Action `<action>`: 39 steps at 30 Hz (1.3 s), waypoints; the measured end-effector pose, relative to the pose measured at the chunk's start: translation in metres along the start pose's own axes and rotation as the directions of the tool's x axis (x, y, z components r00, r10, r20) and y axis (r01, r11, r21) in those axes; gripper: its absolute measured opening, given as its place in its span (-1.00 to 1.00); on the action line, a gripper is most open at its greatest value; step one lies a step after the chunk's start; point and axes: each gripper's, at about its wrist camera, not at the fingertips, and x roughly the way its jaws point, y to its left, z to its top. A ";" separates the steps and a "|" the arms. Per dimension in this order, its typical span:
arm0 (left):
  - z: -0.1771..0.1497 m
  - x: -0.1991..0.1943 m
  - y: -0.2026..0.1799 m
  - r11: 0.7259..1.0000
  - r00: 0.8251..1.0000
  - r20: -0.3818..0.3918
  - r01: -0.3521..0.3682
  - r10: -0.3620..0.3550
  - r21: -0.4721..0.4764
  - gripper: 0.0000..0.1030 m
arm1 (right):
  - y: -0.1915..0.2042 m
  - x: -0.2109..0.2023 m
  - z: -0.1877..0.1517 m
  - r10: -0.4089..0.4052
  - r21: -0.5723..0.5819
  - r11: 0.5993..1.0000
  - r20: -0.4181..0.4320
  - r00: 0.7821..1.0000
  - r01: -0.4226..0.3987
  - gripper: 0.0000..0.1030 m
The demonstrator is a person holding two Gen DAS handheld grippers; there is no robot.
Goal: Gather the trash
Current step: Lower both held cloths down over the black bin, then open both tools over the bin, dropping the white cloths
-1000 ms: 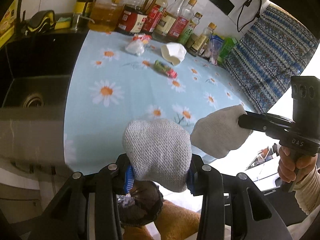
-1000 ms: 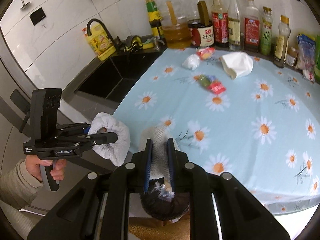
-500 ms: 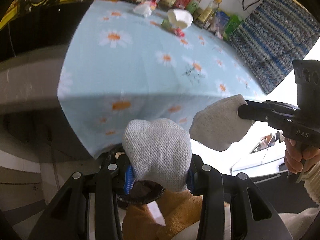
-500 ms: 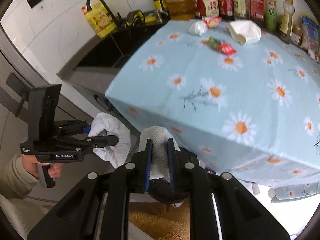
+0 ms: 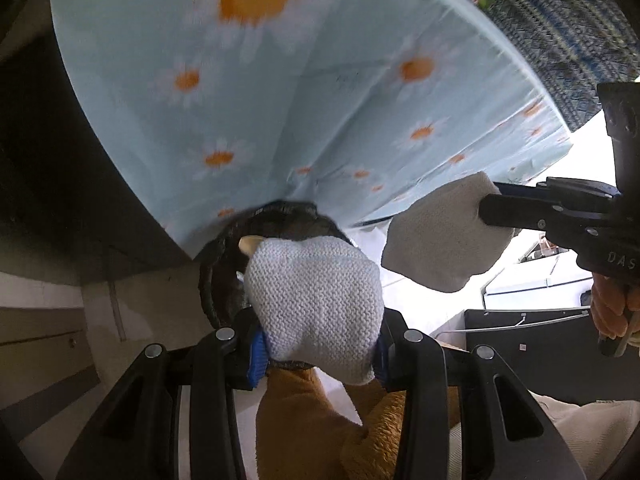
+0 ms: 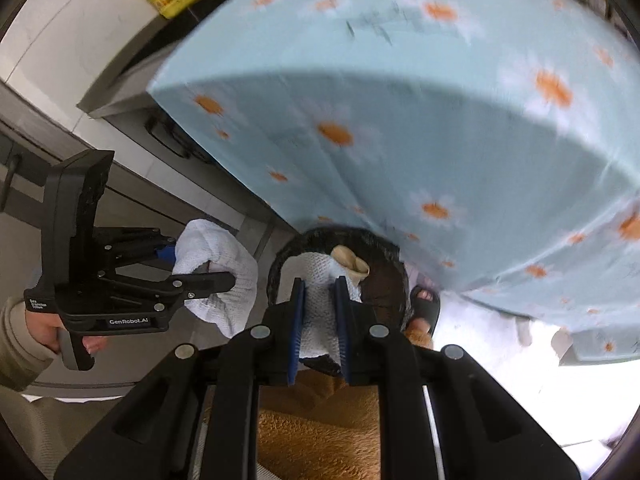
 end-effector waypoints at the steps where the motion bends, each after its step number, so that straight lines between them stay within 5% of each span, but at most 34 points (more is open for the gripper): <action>1: -0.001 0.004 0.002 1.000 1.000 -0.007 -0.004 0.004 -0.003 -0.26 | -0.005 0.008 -0.003 -0.002 0.013 1.000 -0.013 1.000 0.002 -0.67; 12: -0.019 0.061 0.018 0.994 0.994 -0.107 -0.017 0.005 -0.105 -0.26 | -0.037 0.072 -0.026 0.025 0.157 0.988 -0.095 0.995 -0.010 -0.67; 27: -0.016 0.081 0.020 0.987 0.991 -0.130 -0.034 0.014 -0.158 -0.21 | -0.047 0.084 -0.020 0.034 0.180 0.984 -0.102 0.994 -0.015 -0.66; 32: -0.012 0.080 0.021 0.987 0.991 -0.132 -0.036 0.016 -0.154 0.30 | -0.049 0.077 -0.016 0.043 0.196 0.980 -0.092 0.995 -0.025 -0.53; 35: -0.009 0.078 0.024 0.985 0.992 -0.125 -0.042 0.021 -0.165 0.30 | -0.051 0.075 -0.014 0.045 0.206 0.978 -0.085 0.995 -0.027 -0.31; 39: -0.007 0.073 0.026 0.986 0.993 -0.113 -0.041 0.023 -0.159 0.30 | -0.054 0.072 -0.012 0.039 0.217 0.976 -0.083 0.996 -0.020 -0.31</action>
